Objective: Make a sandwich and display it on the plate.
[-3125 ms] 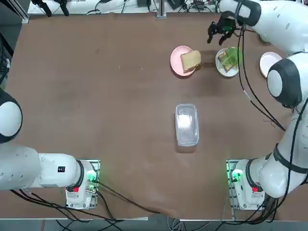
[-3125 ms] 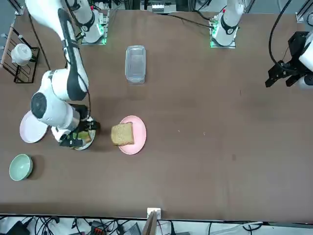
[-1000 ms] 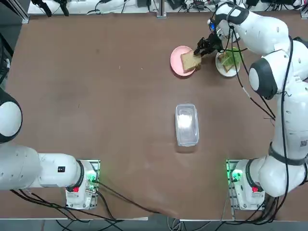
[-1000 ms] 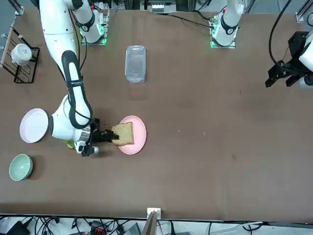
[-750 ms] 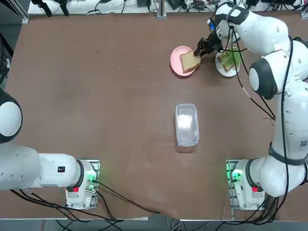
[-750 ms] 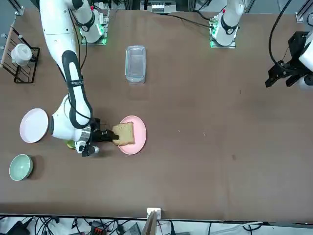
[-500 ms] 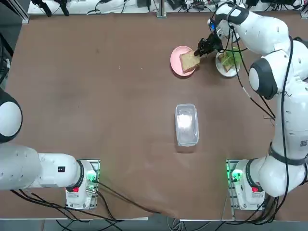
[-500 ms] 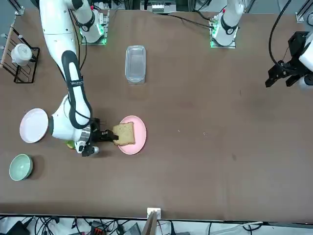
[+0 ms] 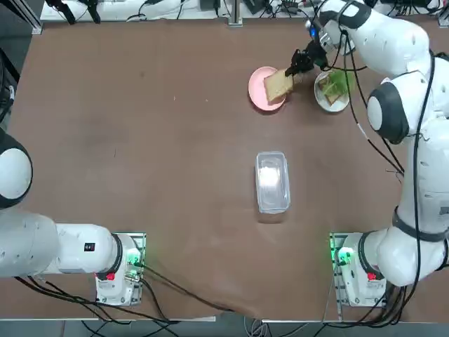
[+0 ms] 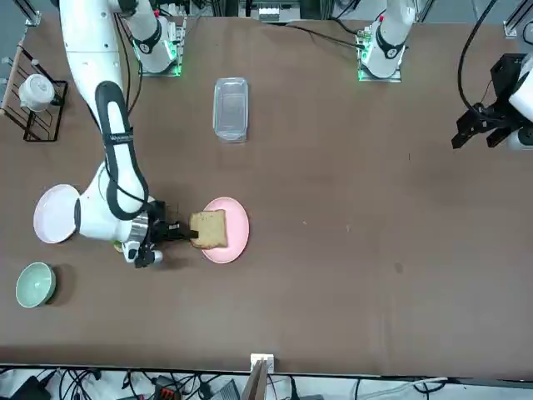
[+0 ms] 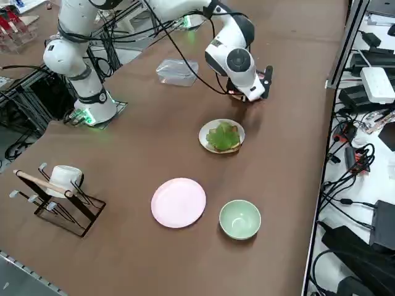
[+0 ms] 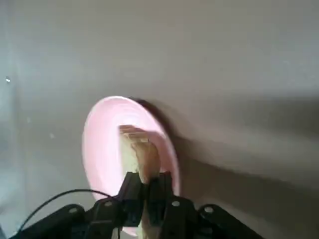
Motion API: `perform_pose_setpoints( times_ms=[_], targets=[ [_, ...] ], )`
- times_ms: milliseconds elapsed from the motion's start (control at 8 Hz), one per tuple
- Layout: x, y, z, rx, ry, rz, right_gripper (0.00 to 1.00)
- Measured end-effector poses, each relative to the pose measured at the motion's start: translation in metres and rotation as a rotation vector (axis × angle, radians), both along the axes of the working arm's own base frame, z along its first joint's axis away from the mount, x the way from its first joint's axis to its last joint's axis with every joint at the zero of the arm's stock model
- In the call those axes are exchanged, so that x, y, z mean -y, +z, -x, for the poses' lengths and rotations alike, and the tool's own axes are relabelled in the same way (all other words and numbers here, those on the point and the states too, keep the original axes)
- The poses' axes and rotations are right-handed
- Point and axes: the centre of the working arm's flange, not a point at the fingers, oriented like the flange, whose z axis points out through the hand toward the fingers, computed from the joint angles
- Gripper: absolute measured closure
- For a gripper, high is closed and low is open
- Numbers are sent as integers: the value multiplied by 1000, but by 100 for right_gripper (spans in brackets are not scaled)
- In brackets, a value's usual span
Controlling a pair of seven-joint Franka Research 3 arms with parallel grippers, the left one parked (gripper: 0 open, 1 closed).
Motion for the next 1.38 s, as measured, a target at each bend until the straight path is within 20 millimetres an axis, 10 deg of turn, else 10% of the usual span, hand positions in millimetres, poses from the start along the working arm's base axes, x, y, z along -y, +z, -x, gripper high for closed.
perform_pose_setpoints(
  times_ms=[500,1000,1375],
  targets=[
    [19,65,9,-106,38,-134,93],
    [136,122,-5,-34,109,-73,93],
    [195,109,-13,42,169,-38,93]
  ],
)
